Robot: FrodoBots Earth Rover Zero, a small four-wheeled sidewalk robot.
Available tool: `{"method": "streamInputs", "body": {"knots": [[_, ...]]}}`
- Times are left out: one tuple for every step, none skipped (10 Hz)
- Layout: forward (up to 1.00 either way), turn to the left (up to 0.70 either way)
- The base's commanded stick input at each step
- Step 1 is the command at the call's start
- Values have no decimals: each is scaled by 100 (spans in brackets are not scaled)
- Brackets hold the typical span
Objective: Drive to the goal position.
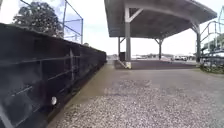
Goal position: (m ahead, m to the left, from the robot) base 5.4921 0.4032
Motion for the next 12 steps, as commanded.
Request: {"method": "streamInputs", "body": {"knots": [[70, 0], [70, 0], [70, 0], [70, 0], [70, 0], [70, 0], [70, -2], [70, 0], [70, 0], [70, 0], [70, 0], [70, 0]]}}
